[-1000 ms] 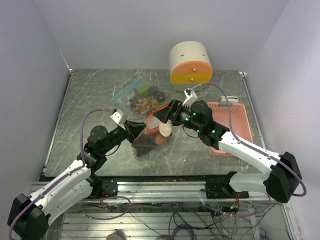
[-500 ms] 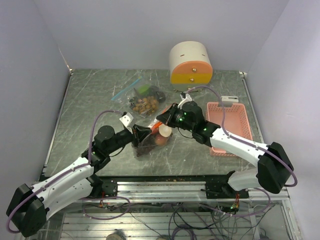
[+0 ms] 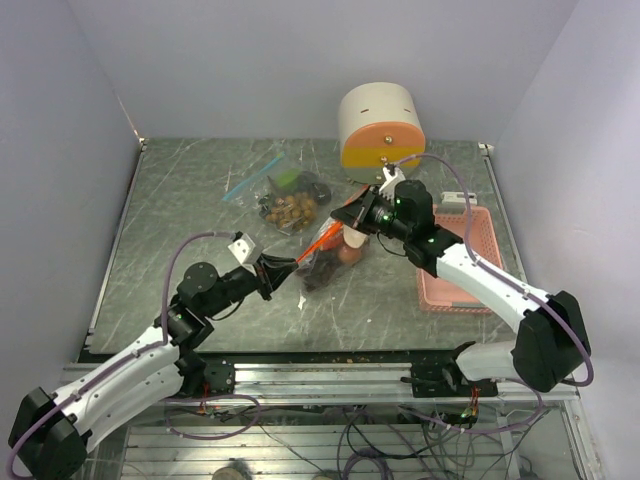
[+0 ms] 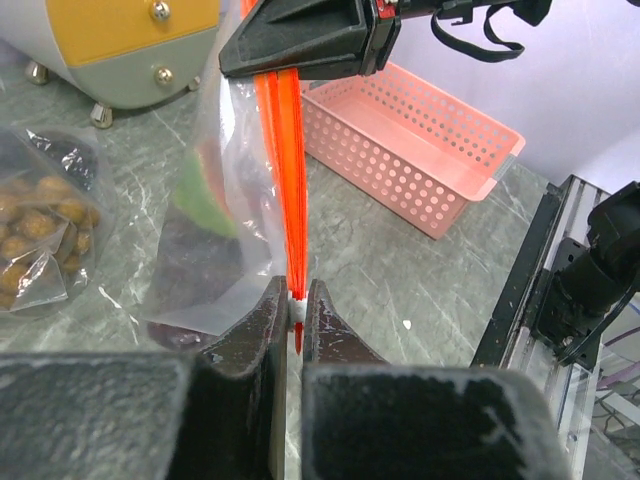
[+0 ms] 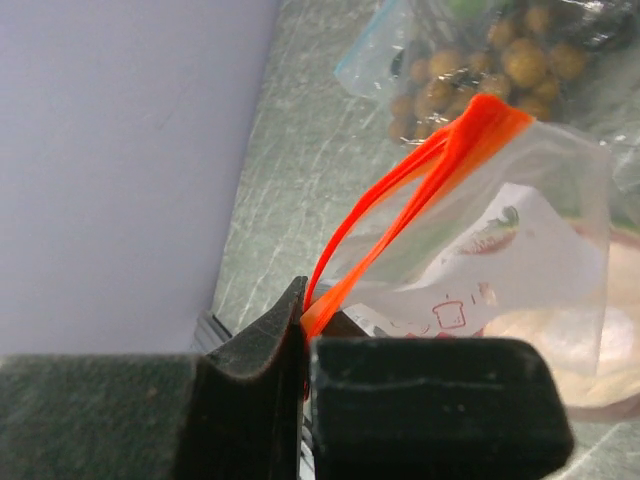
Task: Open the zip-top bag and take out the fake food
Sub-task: Unzip the zipper food storage bag at the center of the board.
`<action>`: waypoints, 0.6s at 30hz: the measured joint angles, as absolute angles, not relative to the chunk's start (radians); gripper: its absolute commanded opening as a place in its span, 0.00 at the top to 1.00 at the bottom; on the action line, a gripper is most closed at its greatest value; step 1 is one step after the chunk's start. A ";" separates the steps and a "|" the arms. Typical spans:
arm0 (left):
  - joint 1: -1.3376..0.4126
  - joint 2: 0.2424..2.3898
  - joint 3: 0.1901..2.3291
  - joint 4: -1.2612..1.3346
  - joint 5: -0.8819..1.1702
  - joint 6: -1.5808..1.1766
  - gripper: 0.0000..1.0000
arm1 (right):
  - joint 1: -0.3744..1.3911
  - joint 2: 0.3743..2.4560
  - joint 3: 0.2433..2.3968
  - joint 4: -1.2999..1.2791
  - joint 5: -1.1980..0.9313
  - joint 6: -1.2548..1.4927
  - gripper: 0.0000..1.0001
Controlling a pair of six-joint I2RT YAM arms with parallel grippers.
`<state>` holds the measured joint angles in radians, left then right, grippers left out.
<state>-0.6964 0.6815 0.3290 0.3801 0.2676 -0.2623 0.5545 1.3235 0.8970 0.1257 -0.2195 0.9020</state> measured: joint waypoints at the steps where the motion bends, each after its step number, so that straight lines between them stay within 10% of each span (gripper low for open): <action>1: -0.696 0.671 0.327 0.377 0.266 -0.262 0.93 | 0.550 1.325 0.910 0.120 -0.238 0.901 1.00; 18: -0.697 0.566 0.354 0.208 0.253 -0.262 0.93 | 0.785 1.604 1.296 0.107 -0.248 0.762 1.00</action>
